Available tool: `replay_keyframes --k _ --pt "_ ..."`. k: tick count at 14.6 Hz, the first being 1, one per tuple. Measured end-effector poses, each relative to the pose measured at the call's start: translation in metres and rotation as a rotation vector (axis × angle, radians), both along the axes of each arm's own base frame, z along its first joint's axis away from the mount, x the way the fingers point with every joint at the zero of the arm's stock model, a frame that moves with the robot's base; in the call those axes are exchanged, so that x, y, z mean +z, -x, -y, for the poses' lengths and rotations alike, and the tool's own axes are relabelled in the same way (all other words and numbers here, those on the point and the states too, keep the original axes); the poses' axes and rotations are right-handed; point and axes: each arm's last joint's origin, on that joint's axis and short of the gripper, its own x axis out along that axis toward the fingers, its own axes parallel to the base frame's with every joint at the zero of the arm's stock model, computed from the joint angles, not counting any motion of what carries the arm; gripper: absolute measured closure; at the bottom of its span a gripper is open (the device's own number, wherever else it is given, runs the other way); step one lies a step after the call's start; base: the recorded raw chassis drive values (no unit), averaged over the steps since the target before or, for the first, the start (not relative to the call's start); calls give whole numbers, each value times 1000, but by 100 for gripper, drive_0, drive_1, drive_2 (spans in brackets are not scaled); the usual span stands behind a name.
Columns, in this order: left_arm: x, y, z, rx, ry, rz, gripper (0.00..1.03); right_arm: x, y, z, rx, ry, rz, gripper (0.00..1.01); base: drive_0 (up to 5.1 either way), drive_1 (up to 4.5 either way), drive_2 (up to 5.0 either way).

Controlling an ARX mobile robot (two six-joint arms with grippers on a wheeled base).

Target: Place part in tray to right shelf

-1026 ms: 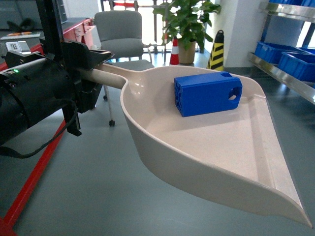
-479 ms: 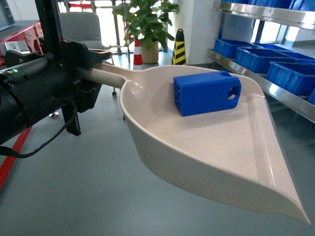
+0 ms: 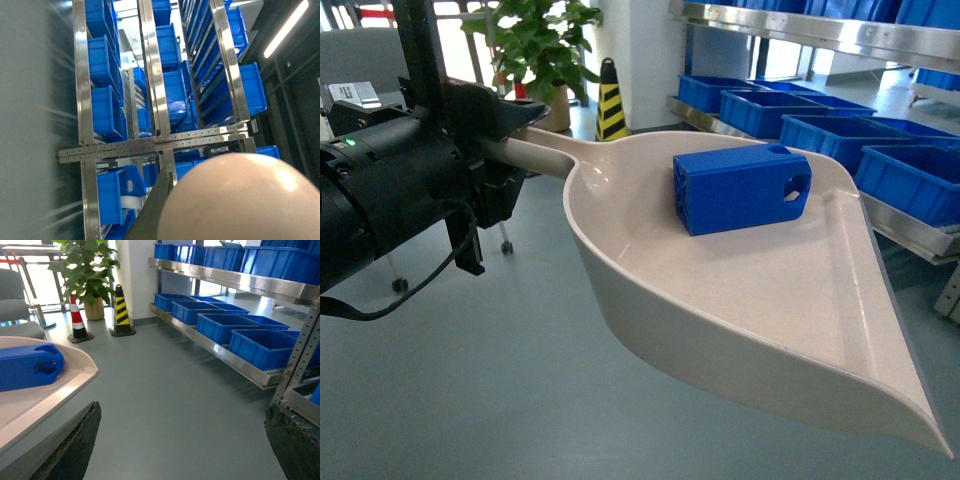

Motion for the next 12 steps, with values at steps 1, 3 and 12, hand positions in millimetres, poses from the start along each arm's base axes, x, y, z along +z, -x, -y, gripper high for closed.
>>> replay_keyframes --k 1,3,12 --pt "0 0 0 3 0 0 91 0 0 0 0 0 0 3 -151 -151 -151" --pt "0 0 0 4 0 0 91 0 0 0 0 0 0 3 -151 -151 -151" --pt "0 0 0 0 0 0 91 0 0 0 0 0 0 3 -155 -155 -155"
